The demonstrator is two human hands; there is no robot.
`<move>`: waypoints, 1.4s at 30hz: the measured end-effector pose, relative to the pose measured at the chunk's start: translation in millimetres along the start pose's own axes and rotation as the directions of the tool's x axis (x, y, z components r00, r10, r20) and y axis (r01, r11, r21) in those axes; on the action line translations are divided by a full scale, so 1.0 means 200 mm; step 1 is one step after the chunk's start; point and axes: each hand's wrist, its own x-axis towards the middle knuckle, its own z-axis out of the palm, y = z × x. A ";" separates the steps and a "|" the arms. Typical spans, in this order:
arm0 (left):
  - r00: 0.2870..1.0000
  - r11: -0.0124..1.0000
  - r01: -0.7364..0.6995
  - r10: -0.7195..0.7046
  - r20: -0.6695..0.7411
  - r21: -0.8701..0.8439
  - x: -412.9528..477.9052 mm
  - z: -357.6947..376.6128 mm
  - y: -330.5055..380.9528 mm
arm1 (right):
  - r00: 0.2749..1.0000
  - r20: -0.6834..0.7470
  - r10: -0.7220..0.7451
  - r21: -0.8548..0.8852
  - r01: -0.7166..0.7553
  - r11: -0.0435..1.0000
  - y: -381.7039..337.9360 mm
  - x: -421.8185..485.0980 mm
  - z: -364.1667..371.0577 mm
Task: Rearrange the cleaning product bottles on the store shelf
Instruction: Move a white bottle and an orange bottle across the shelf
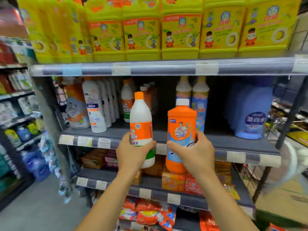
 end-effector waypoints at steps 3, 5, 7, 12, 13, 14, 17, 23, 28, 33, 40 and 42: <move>1.000 0.999 -0.002 0.002 0.021 0.034 0.16 -0.17 -0.08 | 1.000 -0.002 0.014 -0.005 -0.014 1.000 -0.08 0.03 0.24; 0.999 0.999 -0.026 0.025 0.047 0.035 0.26 -0.26 -0.13 | 1.000 -0.005 0.018 -0.007 -0.018 1.000 -0.12 0.05 0.39; 0.996 0.999 -0.051 0.049 0.077 0.017 0.36 -0.32 -0.17 | 1.000 -0.012 0.022 -0.004 -0.022 1.000 -0.15 0.09 0.51; 0.987 0.998 -0.064 0.061 0.150 0.016 0.58 -0.39 -0.20 | 0.997 -0.015 0.080 0.025 -0.080 0.997 -0.18 0.18 0.72; 0.986 0.998 -0.055 0.052 0.160 0.015 0.61 -0.40 -0.21 | 0.995 -0.014 0.102 0.036 -0.102 0.994 -0.18 0.20 0.74; 0.985 0.999 -0.044 0.042 0.170 0.010 0.64 -0.40 -0.21 | 0.994 -0.015 0.113 0.033 -0.112 0.993 -0.18 0.23 0.76; 0.980 1.000 -0.025 0.027 0.197 -0.013 0.72 -0.38 -0.22 | 0.995 -0.022 0.100 0.013 -0.100 0.995 -0.19 0.31 0.81; 0.974 0.997 -0.050 0.061 0.217 -0.054 0.85 -0.32 -0.20 | 1.000 -0.008 0.029 -0.001 -0.029 1.000 -0.18 0.51 0.91; 0.982 0.996 -0.061 0.071 0.177 -0.060 0.95 -0.29 -0.19 | 1.000 0.019 -0.023 -0.054 0.024 0.998 -0.11 0.60 1.04; 0.983 0.996 -0.073 0.080 0.165 -0.050 1.04 -0.27 -0.23 | 0.997 0.004 -0.075 -0.115 0.075 0.991 -0.02 0.62 1.10; 0.985 0.997 -0.077 0.079 0.153 -0.019 1.08 -0.20 -0.28 | 0.990 -0.026 -0.136 -0.123 0.132 0.984 0.02 0.64 1.14; 0.984 0.995 -0.097 0.099 0.152 -0.018 1.09 -0.17 -0.28 | 0.991 -0.006 -0.135 -0.094 0.134 0.987 0.03 0.63 1.14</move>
